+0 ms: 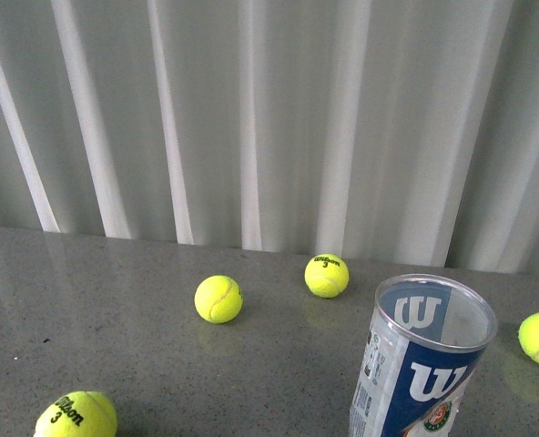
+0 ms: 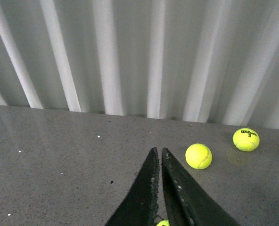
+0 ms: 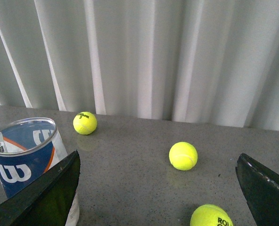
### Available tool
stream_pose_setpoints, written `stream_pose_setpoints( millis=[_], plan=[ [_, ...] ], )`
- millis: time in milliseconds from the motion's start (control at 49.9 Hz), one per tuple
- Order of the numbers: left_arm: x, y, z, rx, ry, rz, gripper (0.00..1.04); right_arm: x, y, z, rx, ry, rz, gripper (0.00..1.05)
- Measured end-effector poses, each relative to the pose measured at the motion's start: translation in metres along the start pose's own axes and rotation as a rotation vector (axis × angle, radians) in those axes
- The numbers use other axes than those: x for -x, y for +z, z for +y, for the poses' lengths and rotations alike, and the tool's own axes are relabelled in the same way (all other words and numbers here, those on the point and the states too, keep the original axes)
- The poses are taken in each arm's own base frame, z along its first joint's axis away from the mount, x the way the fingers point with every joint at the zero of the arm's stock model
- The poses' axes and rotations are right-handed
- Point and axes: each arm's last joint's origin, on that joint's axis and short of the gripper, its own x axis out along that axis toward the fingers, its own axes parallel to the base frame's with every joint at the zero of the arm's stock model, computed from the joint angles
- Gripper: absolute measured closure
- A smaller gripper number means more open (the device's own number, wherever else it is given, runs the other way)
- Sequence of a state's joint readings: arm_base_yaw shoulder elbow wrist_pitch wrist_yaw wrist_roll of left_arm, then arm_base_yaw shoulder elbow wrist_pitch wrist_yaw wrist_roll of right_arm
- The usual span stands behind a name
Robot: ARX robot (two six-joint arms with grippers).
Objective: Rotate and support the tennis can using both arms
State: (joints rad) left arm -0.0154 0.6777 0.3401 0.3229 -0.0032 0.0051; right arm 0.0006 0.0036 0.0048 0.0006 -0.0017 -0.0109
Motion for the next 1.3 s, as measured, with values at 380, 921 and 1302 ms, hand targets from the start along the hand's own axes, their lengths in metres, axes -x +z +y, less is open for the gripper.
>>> stream_pose_setpoints(
  millis=[380,921,1302],
  plan=[
    [0.025,-0.042,0.002,0.007,0.011,-0.011,1.01,0.000,0.000,0.000,0.000,0.000,0.000,0.07],
    [0.044,-0.066,0.001,0.007,0.011,-0.014,1.01,0.000,0.000,0.000,0.000,0.000,0.000,0.07],
    [0.052,-0.069,0.001,0.007,0.011,-0.043,1.01,0.000,0.000,0.000,0.000,0.000,0.000,0.07]
  ],
)
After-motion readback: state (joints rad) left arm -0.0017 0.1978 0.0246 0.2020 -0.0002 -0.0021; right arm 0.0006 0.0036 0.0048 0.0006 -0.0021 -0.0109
